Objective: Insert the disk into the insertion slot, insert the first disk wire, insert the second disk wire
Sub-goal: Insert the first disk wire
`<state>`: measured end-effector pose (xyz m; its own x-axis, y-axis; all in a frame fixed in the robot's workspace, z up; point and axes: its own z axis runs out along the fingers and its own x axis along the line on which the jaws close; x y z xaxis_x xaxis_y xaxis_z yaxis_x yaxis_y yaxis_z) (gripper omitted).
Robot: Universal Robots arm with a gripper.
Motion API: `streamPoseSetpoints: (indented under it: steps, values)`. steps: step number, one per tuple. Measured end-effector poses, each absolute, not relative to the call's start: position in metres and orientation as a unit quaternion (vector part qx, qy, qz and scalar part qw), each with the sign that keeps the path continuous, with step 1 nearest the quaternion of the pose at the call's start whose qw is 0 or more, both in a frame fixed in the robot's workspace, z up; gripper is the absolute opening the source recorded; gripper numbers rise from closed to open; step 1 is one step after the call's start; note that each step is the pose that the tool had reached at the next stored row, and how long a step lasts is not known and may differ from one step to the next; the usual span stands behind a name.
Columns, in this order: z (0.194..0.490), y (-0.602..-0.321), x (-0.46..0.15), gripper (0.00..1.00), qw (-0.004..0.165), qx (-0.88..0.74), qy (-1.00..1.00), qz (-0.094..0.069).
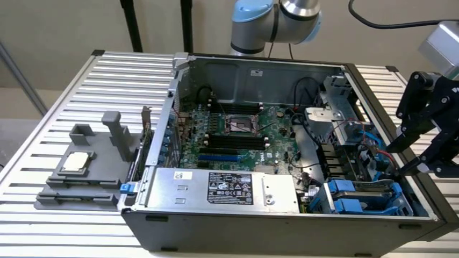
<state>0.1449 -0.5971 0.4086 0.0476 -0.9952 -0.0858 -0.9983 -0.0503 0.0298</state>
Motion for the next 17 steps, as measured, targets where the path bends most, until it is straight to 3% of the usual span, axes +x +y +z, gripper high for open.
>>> streamPoseSetpoints:
  steps: [9, 15, 17]
  values:
    - [0.392, -0.596, 0.158, 0.40, 0.019, -0.724, 0.689, 0.041]
    - [0.381, -0.594, 0.161, 0.19, 0.019, -0.724, 0.689, 0.041]
    - [0.378, -0.592, 0.161, 0.19, 0.019, -0.724, 0.689, 0.041]
